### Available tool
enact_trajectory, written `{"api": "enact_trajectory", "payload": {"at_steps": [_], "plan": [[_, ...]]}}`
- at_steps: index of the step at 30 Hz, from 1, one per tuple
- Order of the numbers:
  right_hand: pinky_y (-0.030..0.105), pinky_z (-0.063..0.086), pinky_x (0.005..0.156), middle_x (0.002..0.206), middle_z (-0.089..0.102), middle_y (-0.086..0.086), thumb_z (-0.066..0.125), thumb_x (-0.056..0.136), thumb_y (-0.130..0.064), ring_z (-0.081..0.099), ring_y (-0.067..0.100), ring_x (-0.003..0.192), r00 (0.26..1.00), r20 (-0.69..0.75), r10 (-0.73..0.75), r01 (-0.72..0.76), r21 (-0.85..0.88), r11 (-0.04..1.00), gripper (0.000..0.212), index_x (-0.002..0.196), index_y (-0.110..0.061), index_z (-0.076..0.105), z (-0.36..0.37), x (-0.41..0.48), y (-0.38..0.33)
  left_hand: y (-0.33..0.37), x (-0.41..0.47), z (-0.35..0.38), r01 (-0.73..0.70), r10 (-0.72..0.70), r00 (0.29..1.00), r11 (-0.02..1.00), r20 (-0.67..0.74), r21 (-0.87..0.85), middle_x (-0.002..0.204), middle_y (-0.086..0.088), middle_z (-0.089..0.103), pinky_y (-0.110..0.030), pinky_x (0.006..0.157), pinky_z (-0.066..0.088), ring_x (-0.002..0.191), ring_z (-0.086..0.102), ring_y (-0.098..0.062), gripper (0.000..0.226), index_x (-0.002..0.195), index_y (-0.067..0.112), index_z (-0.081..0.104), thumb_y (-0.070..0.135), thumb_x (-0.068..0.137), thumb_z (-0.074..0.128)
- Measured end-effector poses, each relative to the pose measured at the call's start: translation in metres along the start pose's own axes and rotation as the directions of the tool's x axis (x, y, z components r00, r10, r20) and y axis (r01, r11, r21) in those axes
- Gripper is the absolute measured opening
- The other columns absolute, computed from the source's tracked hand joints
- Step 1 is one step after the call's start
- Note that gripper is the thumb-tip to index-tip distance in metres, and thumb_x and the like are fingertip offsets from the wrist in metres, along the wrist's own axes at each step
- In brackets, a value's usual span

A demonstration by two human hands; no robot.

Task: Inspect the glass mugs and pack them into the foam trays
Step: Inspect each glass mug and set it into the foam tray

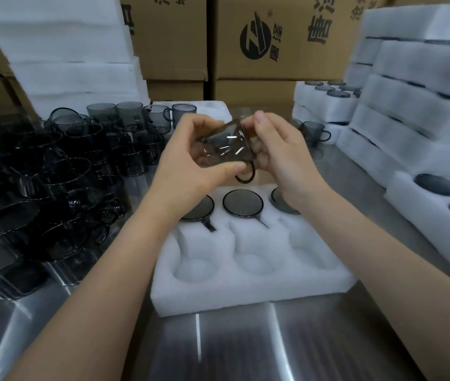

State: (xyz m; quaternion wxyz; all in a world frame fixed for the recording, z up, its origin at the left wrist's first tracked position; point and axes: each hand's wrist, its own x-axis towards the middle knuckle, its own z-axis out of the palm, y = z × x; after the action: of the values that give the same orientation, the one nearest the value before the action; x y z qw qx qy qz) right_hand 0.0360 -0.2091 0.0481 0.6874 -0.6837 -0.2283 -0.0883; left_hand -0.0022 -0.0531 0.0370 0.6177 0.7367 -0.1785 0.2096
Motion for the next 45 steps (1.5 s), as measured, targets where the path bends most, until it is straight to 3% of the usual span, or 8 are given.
{"api": "enact_trajectory", "payload": {"at_steps": [5,9,17,21,27,33,40,45], "plan": [[0.023,0.052,0.085,0.124,0.057,-0.004,0.068,0.086,-0.031,0.06,0.004,0.103,0.959,0.232,-0.164,0.205,-0.167,0.964,0.045,0.128,-0.037,0.053,-0.001,-0.005,0.0,0.001,0.002,-0.003,0.017,-0.009,0.995,0.997,-0.095,0.076,0.117,-0.018,0.059,-0.039,0.088,0.052,0.095,0.059,-0.036,0.049,0.125,0.016,0.061,0.03,0.079,0.073],[0.033,0.048,0.101,0.123,0.057,-0.014,0.08,0.074,-0.025,0.055,0.008,0.121,0.954,0.264,-0.139,0.206,-0.247,0.947,0.06,0.128,-0.03,0.054,0.001,-0.004,0.007,0.003,0.003,-0.004,0.027,-0.026,0.991,1.0,-0.132,0.006,0.101,-0.014,0.065,-0.03,0.077,0.053,0.08,0.06,-0.023,0.04,0.116,0.012,0.056,0.034,0.084,0.063],[0.016,0.045,0.095,0.115,0.057,-0.026,0.059,0.082,-0.055,0.057,-0.006,0.107,0.976,0.196,-0.096,0.163,-0.362,0.918,0.062,0.137,-0.031,0.048,0.003,-0.005,0.005,-0.001,0.0,0.002,-0.05,0.024,0.994,0.967,0.104,0.251,0.117,0.02,0.061,-0.022,0.1,0.045,0.113,0.056,0.005,0.092,0.133,0.035,0.053,0.054,0.048,0.082],[0.004,0.04,0.089,0.115,0.052,-0.033,0.047,0.094,-0.048,0.05,-0.019,0.108,0.972,0.23,-0.036,0.132,-0.416,0.9,0.054,0.146,-0.034,0.039,-0.001,-0.005,0.007,-0.003,0.0,0.003,-0.145,0.13,0.989,0.946,0.07,0.291,0.104,0.024,0.063,-0.02,0.095,0.047,0.104,0.059,0.003,0.072,0.124,0.04,0.055,0.038,0.058,0.085],[0.022,0.041,0.105,0.127,0.057,-0.019,0.038,0.103,-0.036,0.052,-0.004,0.119,0.982,0.168,-0.087,0.143,-0.36,0.922,0.042,0.143,-0.031,0.047,0.0,-0.005,0.002,-0.001,-0.002,0.007,-0.21,0.206,0.977,0.916,0.05,0.34,0.101,0.023,0.064,-0.012,0.089,0.045,0.097,0.06,0.004,0.062,0.126,0.031,0.06,0.027,0.067,0.08],[0.066,0.053,0.08,0.111,0.07,0.019,0.035,0.107,-0.031,0.065,0.046,0.099,0.995,0.056,0.079,-0.076,-0.052,0.996,0.031,0.116,-0.028,0.065,0.001,-0.006,-0.006,0.003,-0.004,0.004,-0.248,0.213,0.968,0.877,0.13,0.411,0.112,0.014,0.064,-0.018,0.095,0.045,0.104,0.059,-0.007,0.072,0.137,0.02,0.054,0.02,0.069,0.078],[0.043,0.054,0.095,0.13,0.063,0.011,0.031,0.103,-0.05,0.062,0.023,0.12,0.936,0.271,0.224,-0.307,0.316,0.898,0.053,0.139,-0.017,0.051,0.0,0.0,-0.002,0.001,-0.004,0.004,-0.211,0.188,0.977,0.911,0.099,0.355,0.125,0.016,0.06,-0.037,0.104,0.044,0.119,0.055,-0.011,0.075,0.136,0.037,0.047,0.024,0.071,0.08],[0.043,0.056,0.082,0.107,0.07,0.012,0.052,0.097,-0.037,0.069,0.024,0.097,0.934,0.317,0.164,-0.23,0.181,0.956,0.034,0.114,-0.012,0.067,0.0,-0.003,0.0,0.001,-0.004,0.006,-0.218,0.216,0.975,0.872,0.056,0.437,0.125,0.021,0.054,-0.047,0.108,0.035,0.129,0.041,-0.009,0.072,0.129,0.041,0.045,0.029,0.067,0.079]]}}
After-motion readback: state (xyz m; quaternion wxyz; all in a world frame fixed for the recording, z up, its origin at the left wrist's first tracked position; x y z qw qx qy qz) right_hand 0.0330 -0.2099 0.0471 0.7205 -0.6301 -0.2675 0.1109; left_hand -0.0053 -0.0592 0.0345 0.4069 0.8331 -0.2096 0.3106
